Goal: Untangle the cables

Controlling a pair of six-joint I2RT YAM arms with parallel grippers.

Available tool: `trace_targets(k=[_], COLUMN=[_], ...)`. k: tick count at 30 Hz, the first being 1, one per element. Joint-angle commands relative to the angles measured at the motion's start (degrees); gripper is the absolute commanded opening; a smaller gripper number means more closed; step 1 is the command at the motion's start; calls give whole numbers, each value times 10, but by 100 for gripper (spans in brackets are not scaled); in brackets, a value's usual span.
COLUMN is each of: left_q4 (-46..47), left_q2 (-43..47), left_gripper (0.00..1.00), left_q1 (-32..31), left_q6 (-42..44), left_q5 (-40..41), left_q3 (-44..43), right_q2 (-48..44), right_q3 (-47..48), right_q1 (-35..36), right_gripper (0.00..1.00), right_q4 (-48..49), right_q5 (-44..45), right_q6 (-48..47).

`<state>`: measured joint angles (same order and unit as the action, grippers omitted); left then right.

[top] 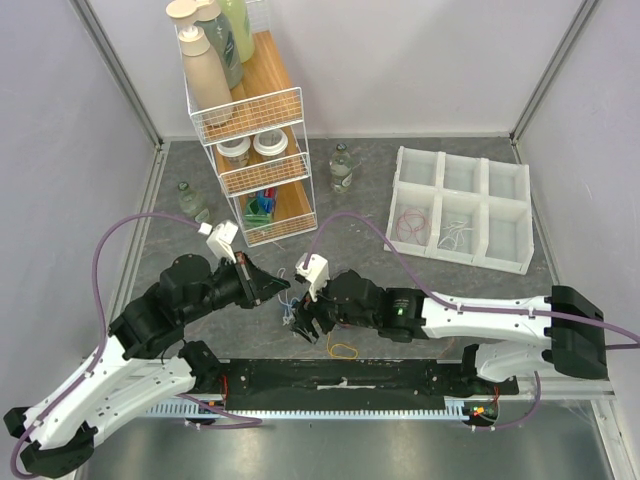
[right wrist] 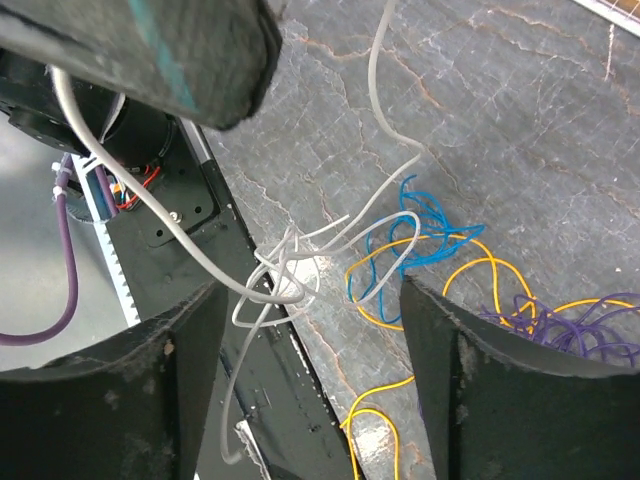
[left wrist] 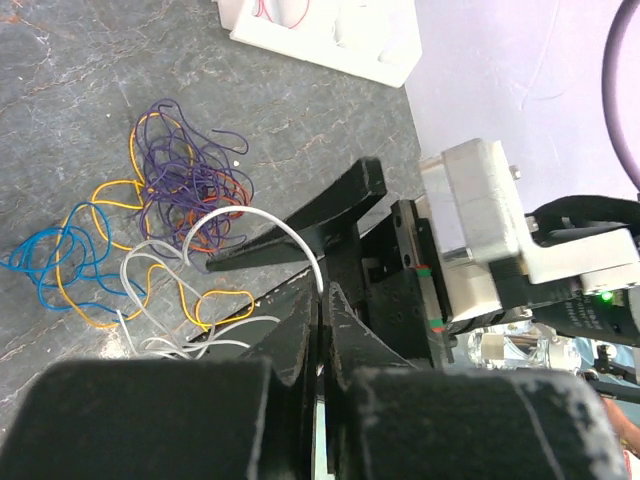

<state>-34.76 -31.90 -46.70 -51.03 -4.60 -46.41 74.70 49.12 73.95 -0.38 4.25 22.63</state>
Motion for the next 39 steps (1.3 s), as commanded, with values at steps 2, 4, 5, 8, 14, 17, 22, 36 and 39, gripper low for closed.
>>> trace_targets(k=[2, 4, 5, 8, 14, 17, 22, 36, 39], left_q4=[8, 5, 0, -10, -22, -55, -142, -239, -247], left_q2=[16, 17, 16, 13, 25, 32, 75, 185, 190], left_gripper=[2, 2, 2, 2, 2, 2, 2, 2, 2], left_q1=[0, 0, 0, 0, 0, 0, 0, -1, 0], left_q6=[-20, -13, -7, 3, 8, 18, 15, 25, 26], left_q5=[23, 25, 26, 36, 63, 93, 214, 392, 405], left_q3=[-3, -11, -15, -20, -19, -34, -75, -122, -126], right_q2=[7, 7, 6, -2, -21, -36, -59, -172, -179], right_q3=[15, 24, 26, 26, 13, -3, -10, -50, -37], right_q1=[15, 15, 15, 15, 15, 15, 15, 15, 15], right_gripper=[69, 57, 49, 35, 0, 0, 0, 0, 0], right_q4=[34, 13, 6, 5, -26, -30, -86, -167, -231], right_q5=[11, 14, 16, 30, 50, 78, 167, 355, 452], right_q6=[31, 28, 25, 29, 39, 47, 58, 75, 122])
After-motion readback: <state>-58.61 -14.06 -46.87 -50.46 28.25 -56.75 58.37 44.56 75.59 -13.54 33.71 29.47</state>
